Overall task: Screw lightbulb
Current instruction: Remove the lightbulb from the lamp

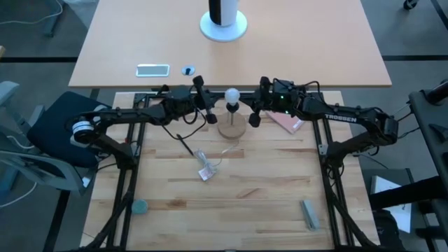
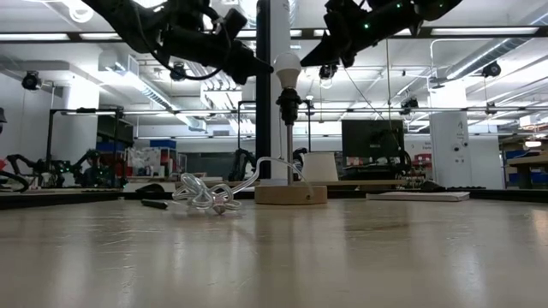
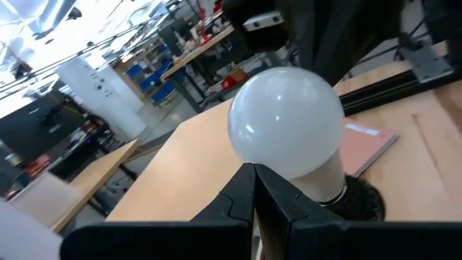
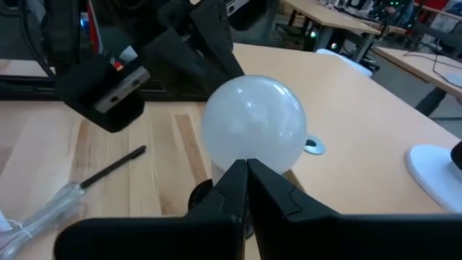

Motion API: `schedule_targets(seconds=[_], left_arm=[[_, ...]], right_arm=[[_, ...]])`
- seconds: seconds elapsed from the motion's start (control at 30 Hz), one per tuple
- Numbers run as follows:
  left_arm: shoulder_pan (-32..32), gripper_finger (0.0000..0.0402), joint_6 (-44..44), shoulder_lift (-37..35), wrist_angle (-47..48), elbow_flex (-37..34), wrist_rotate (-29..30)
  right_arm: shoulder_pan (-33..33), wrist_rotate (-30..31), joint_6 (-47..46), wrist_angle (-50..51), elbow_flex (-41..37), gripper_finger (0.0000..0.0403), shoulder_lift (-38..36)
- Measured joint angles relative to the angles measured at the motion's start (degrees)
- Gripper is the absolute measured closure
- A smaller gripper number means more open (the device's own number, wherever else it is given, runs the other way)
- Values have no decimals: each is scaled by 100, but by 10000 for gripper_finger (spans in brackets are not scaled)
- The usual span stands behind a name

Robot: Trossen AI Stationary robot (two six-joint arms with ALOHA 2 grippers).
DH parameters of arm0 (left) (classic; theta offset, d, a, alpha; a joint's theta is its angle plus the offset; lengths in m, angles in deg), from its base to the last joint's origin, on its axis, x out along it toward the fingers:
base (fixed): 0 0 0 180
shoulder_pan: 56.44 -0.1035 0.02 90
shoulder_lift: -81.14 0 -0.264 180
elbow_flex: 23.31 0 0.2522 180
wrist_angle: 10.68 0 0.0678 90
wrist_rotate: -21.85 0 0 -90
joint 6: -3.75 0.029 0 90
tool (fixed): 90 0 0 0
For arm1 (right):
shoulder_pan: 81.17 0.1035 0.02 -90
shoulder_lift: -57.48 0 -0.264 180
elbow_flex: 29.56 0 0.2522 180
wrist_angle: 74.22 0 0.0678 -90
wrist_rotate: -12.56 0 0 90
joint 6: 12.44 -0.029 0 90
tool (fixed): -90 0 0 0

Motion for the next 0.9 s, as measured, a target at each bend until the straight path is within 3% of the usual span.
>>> schedule_targets(seconds=[0.37, 0.6, 0.9], left_arm=[[36, 401, -121, -60, 54, 0, -467], [39, 401, -151, -117, 66, 0, -395], [36, 401, -151, -201, 119, 0, -327]], right_arm=[[-26, 394, 38, -10, -2, 396, 0], [-37, 333, 70, 29, -2, 396, -28], [-37, 371, 4, 802, -11, 396, -354]])
